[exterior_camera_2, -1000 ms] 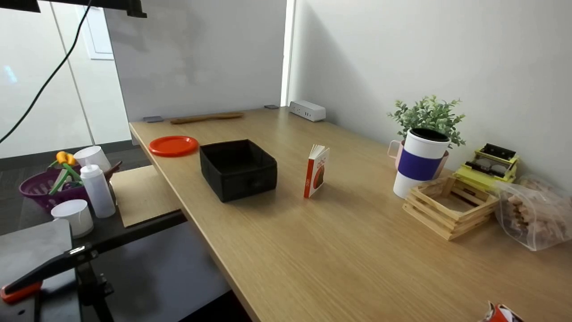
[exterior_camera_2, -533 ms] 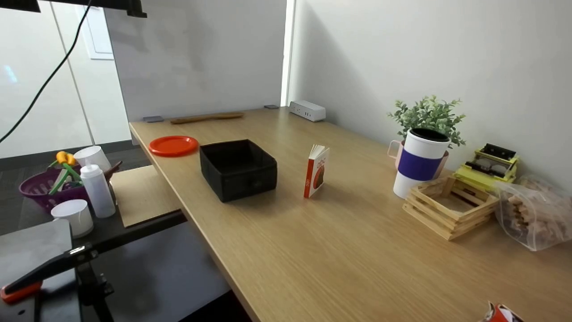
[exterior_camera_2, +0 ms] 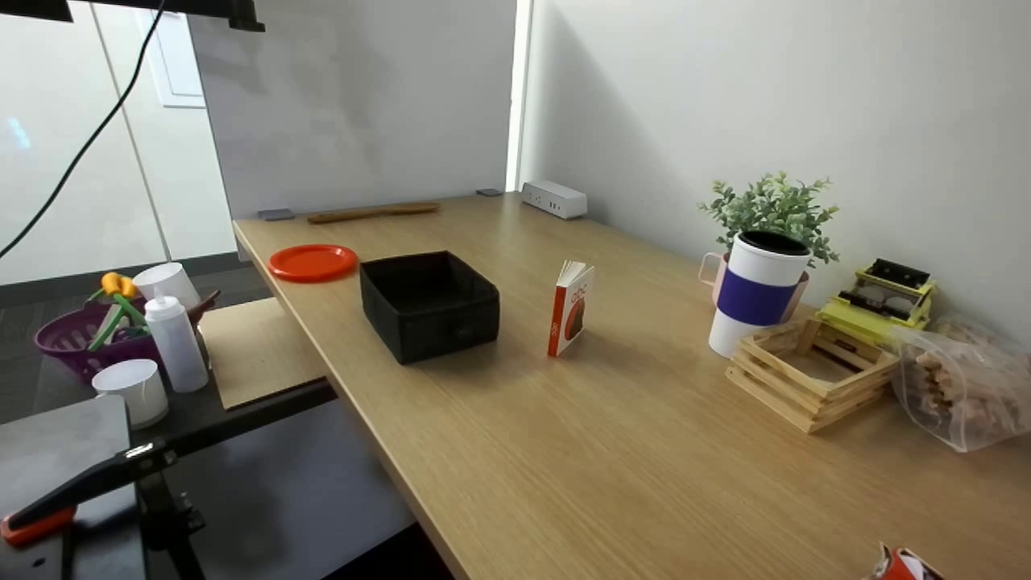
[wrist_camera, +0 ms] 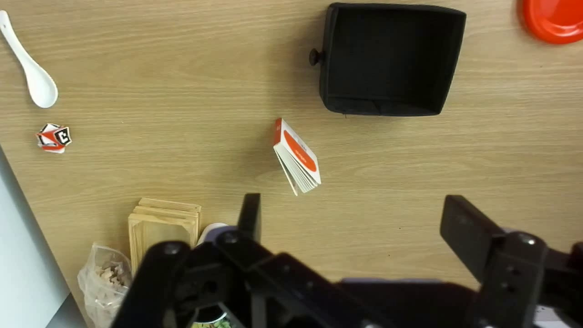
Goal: Put the book in the black bowl
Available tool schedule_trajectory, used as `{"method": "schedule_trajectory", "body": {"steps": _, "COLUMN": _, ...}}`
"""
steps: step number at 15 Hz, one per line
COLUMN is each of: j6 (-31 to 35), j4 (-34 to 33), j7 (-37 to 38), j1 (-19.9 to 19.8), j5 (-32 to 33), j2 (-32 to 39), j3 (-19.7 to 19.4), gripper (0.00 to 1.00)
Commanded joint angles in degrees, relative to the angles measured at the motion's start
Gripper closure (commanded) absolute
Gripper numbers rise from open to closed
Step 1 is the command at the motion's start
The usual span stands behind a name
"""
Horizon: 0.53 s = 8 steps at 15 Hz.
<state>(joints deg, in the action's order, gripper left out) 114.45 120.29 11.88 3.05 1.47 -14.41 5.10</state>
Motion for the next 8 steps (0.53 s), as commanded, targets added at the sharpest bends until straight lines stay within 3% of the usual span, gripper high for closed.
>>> {"method": "schedule_trajectory", "body": {"steps": 1, "j6": 3.0, "j4": -2.0, "j7": -1.6, "j1": -0.2, "j5": -1.9, "j2": 5.9, "j3": -0.8, "gripper": 0.00}}
{"method": "schedule_trajectory", "body": {"steps": 5, "j6": 4.8, "j4": -5.1, "j7": -3.5, "j1": -0.1, "j5": -4.4, "j2": 14.2, "j3": -1.5, "gripper": 0.00}}
{"method": "schedule_trajectory", "body": {"steps": 8, "j6": 2.7, "j4": -9.0, "j7": -4.7, "j1": 0.1, "j5": -5.7, "j2": 19.9, "j3": -1.4, "gripper": 0.00}}
